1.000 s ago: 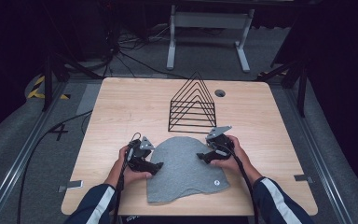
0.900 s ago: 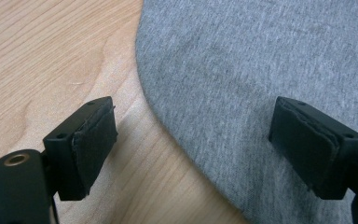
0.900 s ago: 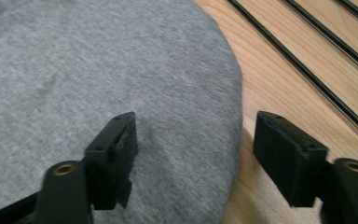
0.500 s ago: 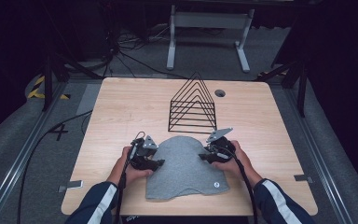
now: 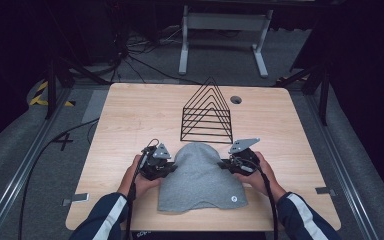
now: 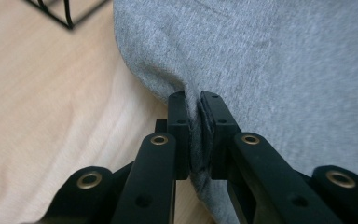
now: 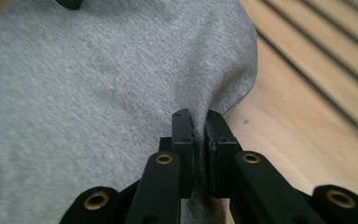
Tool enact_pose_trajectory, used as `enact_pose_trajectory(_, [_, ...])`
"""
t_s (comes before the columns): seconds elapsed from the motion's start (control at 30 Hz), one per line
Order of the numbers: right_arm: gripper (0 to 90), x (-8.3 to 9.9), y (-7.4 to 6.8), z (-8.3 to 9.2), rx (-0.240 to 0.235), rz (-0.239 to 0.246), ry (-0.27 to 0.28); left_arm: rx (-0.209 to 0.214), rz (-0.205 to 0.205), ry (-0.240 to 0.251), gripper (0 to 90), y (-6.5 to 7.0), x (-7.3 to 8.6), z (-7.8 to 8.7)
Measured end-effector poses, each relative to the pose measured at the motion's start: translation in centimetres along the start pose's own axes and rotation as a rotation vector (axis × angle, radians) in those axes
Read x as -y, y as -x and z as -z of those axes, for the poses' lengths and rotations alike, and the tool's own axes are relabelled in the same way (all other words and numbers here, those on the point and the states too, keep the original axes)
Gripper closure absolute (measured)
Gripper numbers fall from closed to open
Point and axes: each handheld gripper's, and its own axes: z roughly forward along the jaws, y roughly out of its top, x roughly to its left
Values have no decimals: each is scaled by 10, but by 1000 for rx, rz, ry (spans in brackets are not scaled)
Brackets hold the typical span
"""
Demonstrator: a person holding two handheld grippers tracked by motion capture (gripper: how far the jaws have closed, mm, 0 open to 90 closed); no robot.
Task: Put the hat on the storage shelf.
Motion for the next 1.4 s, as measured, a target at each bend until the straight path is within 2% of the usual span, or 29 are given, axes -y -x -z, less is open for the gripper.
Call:
enact_pose_trajectory(0.2, [849,-12,4,33,41,20,87,-36,-85,59,836,5,-28,17])
enact_pose_trajectory(0.3, [849,-16,8,47,60,14,121,-40,-125,61,837,4,-43,25])
enact_pose_trajectory(0.47, [850,-30,12,71,91,31,166,-50,-193,93,839,-2,-72,48])
enact_pose_trajectory(0.57, [850,-43,16,90,106,30,206,-40,-191,145,839,-9,-86,60])
enact_pose_trajectory(0.6, [850,-48,18,95,119,34,213,-40,-191,145,840,-9,-86,60])
enact_pose_trajectory(0.7, [851,-58,21,104,135,43,231,-51,-199,176,840,-14,-102,71])
enact_pose_trajectory(0.73, [851,-71,25,113,152,39,252,-58,-204,182,841,-16,-107,74])
enact_pose_trajectory(0.77, [851,-71,25,113,152,39,252,-64,-210,187,841,-18,-112,77])
enact_pose_trajectory(0.9, [852,-92,31,127,173,43,293,-86,-206,236,841,-25,-133,95])
enact_pose_trajectory(0.93, [852,-102,35,135,185,40,310,-101,-202,258,841,-30,-142,104])
enact_pose_trajectory(0.97, [852,-102,35,135,185,40,310,-101,-202,258,841,-30,-142,104])
enact_pose_trajectory(1.03, [852,-111,38,142,199,43,331,-114,-203,274,841,-32,-151,112])
enact_pose_trajectory(1.2, [852,-134,47,157,239,51,366,-168,-226,278,841,-38,-176,124])
enact_pose_trajectory(1.4, [852,-152,63,160,289,48,384,-214,-216,285,842,-56,-202,127])
